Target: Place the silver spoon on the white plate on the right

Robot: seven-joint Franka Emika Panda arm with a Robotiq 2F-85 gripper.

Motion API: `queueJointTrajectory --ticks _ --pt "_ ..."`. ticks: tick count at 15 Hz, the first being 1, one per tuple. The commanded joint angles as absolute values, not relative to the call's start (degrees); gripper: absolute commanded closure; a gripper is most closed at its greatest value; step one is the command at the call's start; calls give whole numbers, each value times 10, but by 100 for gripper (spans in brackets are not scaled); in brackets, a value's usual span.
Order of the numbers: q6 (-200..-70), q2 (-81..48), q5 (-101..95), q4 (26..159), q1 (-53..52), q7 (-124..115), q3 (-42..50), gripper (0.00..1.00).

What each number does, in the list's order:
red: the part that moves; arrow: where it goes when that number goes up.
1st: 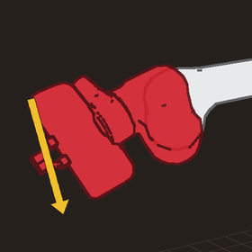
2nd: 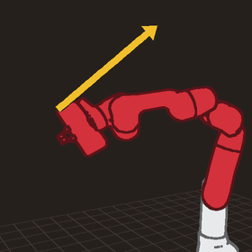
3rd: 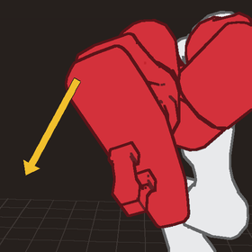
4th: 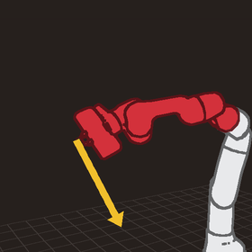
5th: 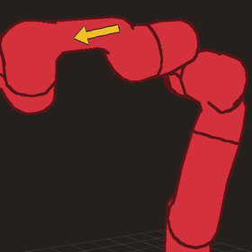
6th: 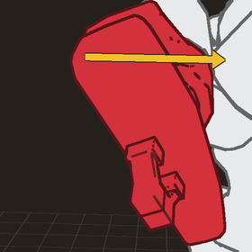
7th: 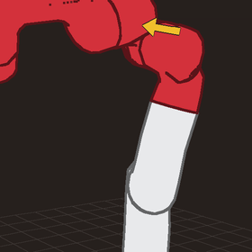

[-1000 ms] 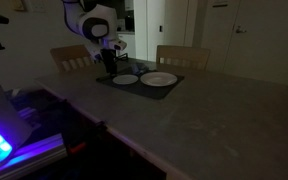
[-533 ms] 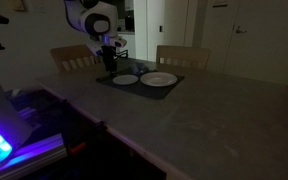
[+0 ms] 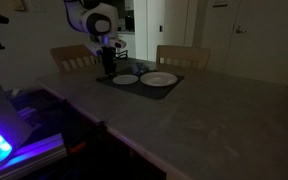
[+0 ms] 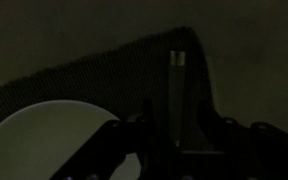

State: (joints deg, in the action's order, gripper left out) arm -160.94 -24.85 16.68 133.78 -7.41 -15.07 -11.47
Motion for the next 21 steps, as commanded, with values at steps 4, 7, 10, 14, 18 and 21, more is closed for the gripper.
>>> queueJointTrajectory --ticks 4,7,10,14,18,21 --pt "-1585 -259 159 1322 -91 -156 -99 56" --pt "-1582 -263 162 1319 -91 -154 -102 54" --pt "-1581 -269 164 1316 -92 -152 -105 56" --pt "-1581 -274 165 1312 -93 -152 -105 62" --pt "-1580 -271 164 1313 -94 -153 -104 97" --pt "-1579 -269 163 1315 -94 -154 -102 96"
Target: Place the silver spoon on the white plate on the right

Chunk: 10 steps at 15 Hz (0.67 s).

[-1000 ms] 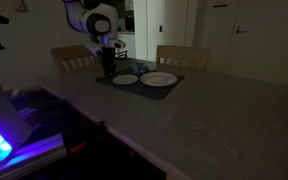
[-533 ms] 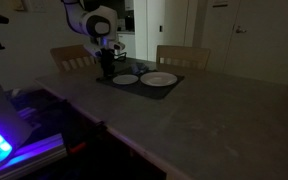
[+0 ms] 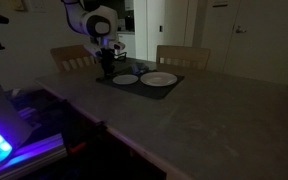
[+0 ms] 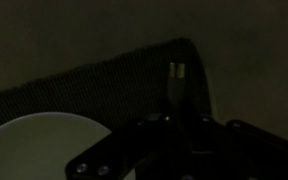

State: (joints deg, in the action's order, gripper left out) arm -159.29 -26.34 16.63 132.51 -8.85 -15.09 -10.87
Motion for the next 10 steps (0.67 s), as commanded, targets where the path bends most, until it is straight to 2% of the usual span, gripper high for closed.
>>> queueJointTrajectory --ticks 1,10 --pt "-1579 -268 163 1315 -94 -154 -102 96" --pt "-1524 -224 163 1324 -97 -179 -97 96"
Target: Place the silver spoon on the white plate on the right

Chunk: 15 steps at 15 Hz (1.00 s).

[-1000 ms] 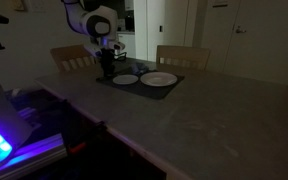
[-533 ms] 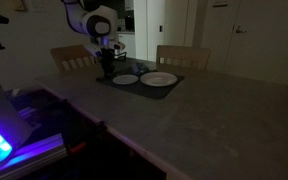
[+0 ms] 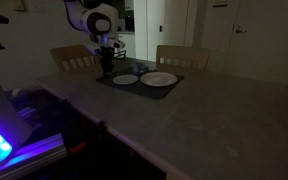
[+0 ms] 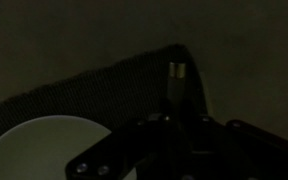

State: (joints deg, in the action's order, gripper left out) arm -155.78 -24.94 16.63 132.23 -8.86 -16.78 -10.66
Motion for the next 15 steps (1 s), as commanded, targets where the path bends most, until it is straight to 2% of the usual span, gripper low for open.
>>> queueJointTrajectory --ticks 1,15 --pt "-1517 -218 162 1324 -97 -180 -97 96" --pt "-1507 -179 124 1340 -95 -217 -46 96"
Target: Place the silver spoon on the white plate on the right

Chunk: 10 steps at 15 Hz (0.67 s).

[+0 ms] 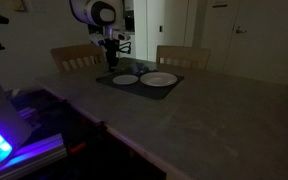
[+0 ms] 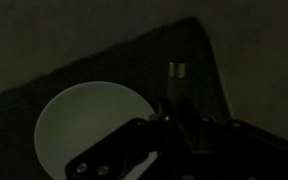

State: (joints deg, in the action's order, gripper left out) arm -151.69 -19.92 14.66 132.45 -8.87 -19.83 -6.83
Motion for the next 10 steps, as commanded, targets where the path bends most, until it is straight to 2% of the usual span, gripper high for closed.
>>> queueJointTrajectory --ticks 1,10 --pt "-1509 -176 108 1343 -94 -219 -36 96" --pt "-1505 -185 62 1340 -63 -211 31 96"
